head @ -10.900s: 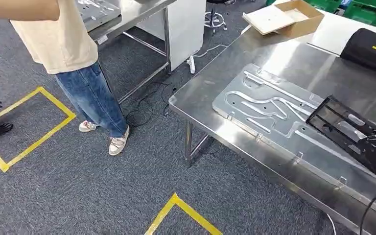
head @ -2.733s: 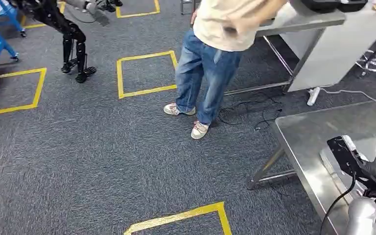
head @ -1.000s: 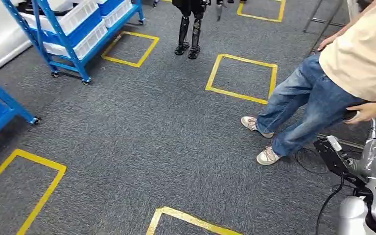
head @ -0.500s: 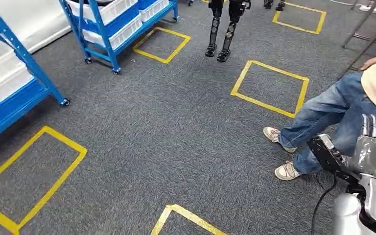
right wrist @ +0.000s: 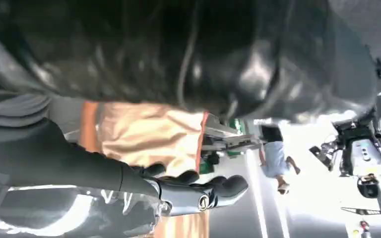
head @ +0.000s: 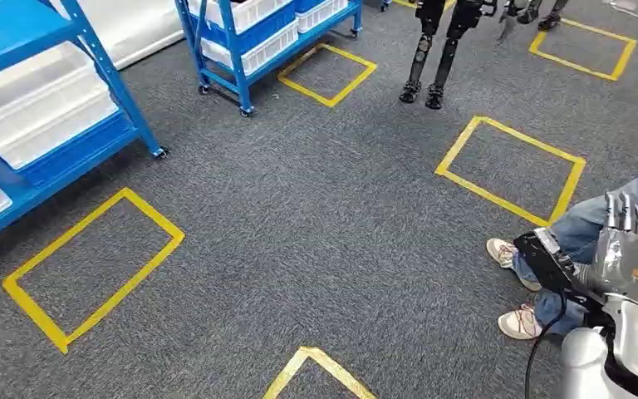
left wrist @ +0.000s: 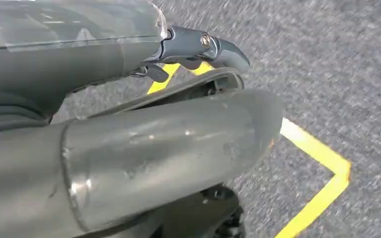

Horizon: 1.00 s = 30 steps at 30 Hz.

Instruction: Take the parts from the cabinet and place them on the table.

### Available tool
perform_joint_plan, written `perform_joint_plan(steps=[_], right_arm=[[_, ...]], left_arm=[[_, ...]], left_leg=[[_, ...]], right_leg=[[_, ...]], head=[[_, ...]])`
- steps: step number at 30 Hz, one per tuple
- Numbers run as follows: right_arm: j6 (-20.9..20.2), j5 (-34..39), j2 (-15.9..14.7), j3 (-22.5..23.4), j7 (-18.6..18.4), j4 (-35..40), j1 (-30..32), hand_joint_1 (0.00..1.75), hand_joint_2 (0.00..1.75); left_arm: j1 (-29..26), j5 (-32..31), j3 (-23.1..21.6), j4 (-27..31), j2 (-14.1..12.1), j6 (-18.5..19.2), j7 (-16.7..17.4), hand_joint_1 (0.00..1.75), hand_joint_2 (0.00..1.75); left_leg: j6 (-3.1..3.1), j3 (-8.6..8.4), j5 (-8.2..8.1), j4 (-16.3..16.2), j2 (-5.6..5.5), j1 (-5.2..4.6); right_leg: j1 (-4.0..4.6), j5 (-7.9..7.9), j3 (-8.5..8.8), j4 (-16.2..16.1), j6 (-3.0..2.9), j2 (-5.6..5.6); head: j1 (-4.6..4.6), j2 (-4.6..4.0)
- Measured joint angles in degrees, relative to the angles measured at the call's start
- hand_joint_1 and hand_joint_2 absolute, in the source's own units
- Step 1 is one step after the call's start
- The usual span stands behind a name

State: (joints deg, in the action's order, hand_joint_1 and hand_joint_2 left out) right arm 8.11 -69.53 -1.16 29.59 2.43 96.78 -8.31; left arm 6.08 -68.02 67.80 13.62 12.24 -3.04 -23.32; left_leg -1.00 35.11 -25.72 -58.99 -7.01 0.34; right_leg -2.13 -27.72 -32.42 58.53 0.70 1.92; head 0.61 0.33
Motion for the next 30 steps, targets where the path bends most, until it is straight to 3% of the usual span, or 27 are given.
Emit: perform_joint_plan(steps=[1,2,4,5,6,7,9,10,11,14,15,17,18,20,21,22,24,25,26,28,29,30], right_arm=[[0.00,-0.04,0.00,-0.24,0.02,0.02,-0.05,0.00,0.00],[0.04,-0.04,0.04,-0.41,0.04,0.04,-0.01,0.00,0.00],[0.04,-0.07,0.04,-0.39,0.04,0.04,0.02,0.00,0.00],[0.04,-0.07,0.04,-0.44,0.04,0.04,0.05,0.00,0.00],[0.04,-0.07,0.04,-0.48,0.04,0.04,0.09,0.00,0.00],[0.04,-0.07,0.04,-0.57,0.04,0.04,0.10,0.00,0.00],[0.09,-0.13,0.04,-0.65,0.04,0.04,0.10,0.00,0.00],[0.09,-0.20,0.09,-0.74,0.04,0.04,0.12,0.00,0.00],[0.13,-0.22,0.09,-0.76,0.04,0.07,0.16,0.00,0.00],[0.15,-0.24,0.37,-1.11,0.04,0.07,0.38,0.00,0.00],[0.15,-0.24,0.52,-1.44,0.04,0.15,0.41,0.00,0.00],[0.18,-0.24,0.66,-1.62,0.22,0.37,0.45,0.00,0.00],[0.17,-0.22,0.66,-1.62,0.22,0.48,0.47,0.00,0.00],[0.17,-0.24,0.70,-1.62,0.20,0.48,0.85,0.00,0.00],[0.17,-0.24,0.74,-1.62,0.20,0.48,1.22,0.00,0.00],[0.17,-0.22,0.87,-1.64,0.20,0.48,1.48,0.00,0.00],[0.17,-0.17,0.96,-1.75,0.20,0.52,1.50,0.00,0.00],[0.17,-0.04,0.98,-1.81,0.20,0.57,1.49,0.00,0.00],[0.17,0.17,1.05,-1.81,0.20,0.63,1.53,0.00,0.00],[0.18,0.44,1.16,-1.83,0.22,0.92,1.85,0.00,0.00],[0.17,0.61,1.24,-1.92,0.22,0.96,1.86,0.00,0.00],[0.17,0.63,1.31,-2.10,0.22,1.01,1.82,0.00,0.00]], left_arm=[[-0.07,0.00,0.00,0.00,0.02,0.00,-0.02,0.00,0.00],[0.07,-0.04,0.00,0.00,0.02,0.00,-0.04,0.00,0.00],[0.33,-0.07,0.00,0.00,0.02,0.00,-0.04,0.00,0.00],[0.29,-0.07,0.00,0.00,0.02,0.00,-0.04,0.00,0.00],[0.18,-0.07,0.00,0.00,0.02,0.00,-0.04,0.00,0.00],[0.11,-0.07,0.00,0.00,0.02,0.00,-0.04,0.00,0.00],[0.13,-0.04,0.00,0.00,0.02,0.00,-0.04,0.00,0.00],[0.21,-0.02,0.00,0.00,0.02,-0.04,-0.04,0.00,0.00],[0.35,-0.04,0.00,0.00,0.02,-0.04,-0.07,0.00,0.00],[0.02,-0.02,0.02,0.00,0.02,-0.09,-0.15,0.00,0.00],[-0.04,0.00,0.02,0.00,0.00,-0.13,-0.18,0.00,0.00],[-0.05,0.00,0.04,0.00,0.02,-0.13,-0.22,0.00,0.00],[0.10,0.00,0.04,0.00,0.02,-0.13,-0.24,0.00,0.00],[0.19,0.00,0.04,0.00,0.09,-0.13,-0.24,0.00,0.00],[0.16,-0.02,0.04,0.00,0.09,-0.13,-0.24,0.00,0.00],[0.14,-0.02,0.04,0.02,0.09,-0.13,-0.24,0.00,0.00],[0.16,0.00,0.04,0.00,0.09,-0.13,-0.31,0.00,0.00],[0.18,0.02,0.04,0.00,0.09,-0.13,-0.37,0.00,0.00],[0.29,0.02,0.04,0.00,0.09,-0.13,-0.44,0.00,0.00],[0.42,0.02,0.07,0.02,0.07,-0.13,-0.63,0.00,0.00],[0.21,0.04,0.09,0.02,0.07,-0.13,-0.70,0.00,0.00],[0.16,0.04,0.11,0.02,0.07,-0.13,-0.70,0.00,0.00]], left_leg=[[0.30,0.53,-1.09,-1.55,3.04,-0.39],[0.53,2.26,-3.15,-5.07,4.77,-0.24],[0.90,6.57,-6.78,-13.62,6.12,0.06],[1.01,8.04,-7.37,-16.46,6.32,0.16],[1.05,8.10,-6.54,-16.48,6.48,0.24],[0.99,6.80,-4.59,-13.83,6.67,0.27],[0.56,1.82,-0.16,-4.65,7.93,0.22],[0.21,-0.12,0.09,-0.54,10.39,-0.08],[-0.06,-0.63,-0.26,0.06,11.36,-0.86],[-0.65,-0.26,-0.07,0.10,9.22,-0.91],[-1.16,-0.59,0.24,0.77,8.65,-0.48],[-1.58,-0.94,0.65,1.38,7.61,-0.24],[-1.88,-0.86,0.72,1.38,7.22,-0.24],[-1.99,-0.85,0.73,1.33,5.88,-0.43],[-1.99,-0.85,0.73,1.28,5.08,-0.46],[-1.98,-0.88,0.72,1.18,4.26,-0.45],[-1.79,-0.88,0.57,0.76,2.77,-0.40],[-1.60,-0.79,0.42,0.54,2.21,-0.35],[-1.32,-0.33,0.32,0.17,1.59,-0.65],[-0.63,0.26,0.63,0.03,0.36,-0.20],[-0.22,0.26,0.79,0.41,-0.38,-0.01],[0.15,0.34,0.80,0.36,-1.07,-0.30]], right_leg=[[0.19,0.03,0.30,-0.26,-0.28,-0.41],[0.29,-0.02,0.39,-0.27,-0.58,-1.25],[0.61,-0.18,0.40,-0.17,-0.86,-2.85],[0.67,-0.26,0.40,-0.11,-0.93,-3.62],[0.70,-0.38,0.42,-0.05,-0.90,-4.32],[0.72,-0.50,0.48,0.04,-0.82,-4.99],[0.79,-0.84,0.81,0.11,-0.54,-6.12],[0.87,-1.01,1.05,0.09,-0.31,-6.65],[1.36,-1.19,1.05,0.20,0.03,-7.15],[1.38,-1.16,1.60,-0.35,0.89,-8.70],[1.27,-1.41,1.83,-0.34,1.32,-8.88],[0.87,-3.63,0.62,2.25,1.71,-3.83],[0.92,-5.62,-1.12,5.69,1.66,-2.78],[0.90,-8.94,-5.69,14.35,1.65,-2.08],[0.90,-8.55,-6.74,15.88,1.64,-2.05],[0.88,-6.82,-6.49,14.66,1.60,-2.03],[0.79,-1.38,-3.17,6.87,1.35,-1.44],[0.71,0.58,-1.46,2.91,1.18,0.26],[0.58,-0.21,-1.00,1.46,0.88,3.26],[0.83,-0.28,-0.83,0.76,0.80,2.28],[1.01,-0.42,-0.72,0.88,0.45,1.65],[0.56,-0.15,-0.43,0.35,0.00,0.95]], head=[[0.04,0.00],[0.37,0.00],[0.35,0.00],[0.37,0.00],[0.37,0.00],[0.37,0.00],[0.37,0.00],[0.37,0.00],[0.37,0.00],[0.35,0.00],[0.35,0.00],[0.31,0.00],[0.22,0.00],[0.26,0.00],[0.26,0.00],[0.26,0.00],[0.26,0.00],[0.24,0.00],[0.26,0.00],[0.26,0.00],[0.24,0.00],[0.26,0.00]])
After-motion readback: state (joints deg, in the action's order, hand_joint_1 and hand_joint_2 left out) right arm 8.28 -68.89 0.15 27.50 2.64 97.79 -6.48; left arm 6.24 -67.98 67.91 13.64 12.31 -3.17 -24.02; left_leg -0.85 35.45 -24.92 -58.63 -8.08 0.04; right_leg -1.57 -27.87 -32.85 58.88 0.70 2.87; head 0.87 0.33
